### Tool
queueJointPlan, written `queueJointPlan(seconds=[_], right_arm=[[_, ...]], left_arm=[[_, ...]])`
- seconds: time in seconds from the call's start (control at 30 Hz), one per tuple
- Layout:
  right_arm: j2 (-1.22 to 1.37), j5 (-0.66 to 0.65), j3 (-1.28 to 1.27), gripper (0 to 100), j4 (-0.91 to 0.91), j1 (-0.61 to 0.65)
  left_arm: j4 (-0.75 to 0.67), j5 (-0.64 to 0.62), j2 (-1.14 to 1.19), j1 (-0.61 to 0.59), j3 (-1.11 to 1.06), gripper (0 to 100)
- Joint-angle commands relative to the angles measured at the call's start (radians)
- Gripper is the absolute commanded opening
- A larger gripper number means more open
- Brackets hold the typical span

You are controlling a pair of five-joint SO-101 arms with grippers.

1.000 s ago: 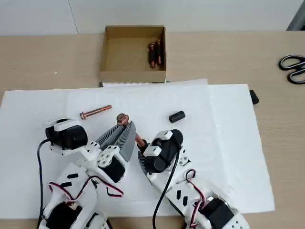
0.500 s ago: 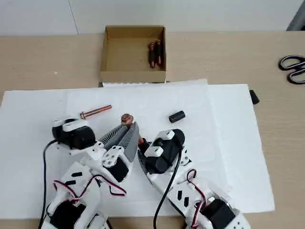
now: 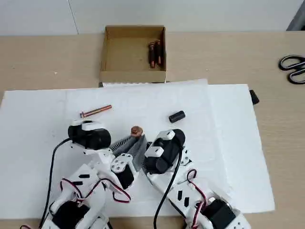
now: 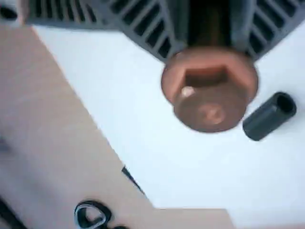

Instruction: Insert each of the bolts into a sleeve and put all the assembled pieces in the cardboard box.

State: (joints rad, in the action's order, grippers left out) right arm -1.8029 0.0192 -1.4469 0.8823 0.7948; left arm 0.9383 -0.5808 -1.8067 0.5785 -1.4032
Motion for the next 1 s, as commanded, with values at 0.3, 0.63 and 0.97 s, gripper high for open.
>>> queueJointPlan(seconds=[0.3, 0.63, 0.97], right_arm=[[-0.01, -0.012, 0.057, 0.2, -0.028, 0.001], [-0.01, -0.012, 0.04, 0.2, -0.028, -0.001], [-0.01, -0.009, 0.031, 0.2, -0.028, -0.027]], left_arm=[[0.132, 0.098, -0.012, 0.075, -0.001, 3], [0.127, 0.104, -0.012, 0.074, 0.001, 18], [0.109, 0.212, -0.012, 0.041, -0.001, 18]])
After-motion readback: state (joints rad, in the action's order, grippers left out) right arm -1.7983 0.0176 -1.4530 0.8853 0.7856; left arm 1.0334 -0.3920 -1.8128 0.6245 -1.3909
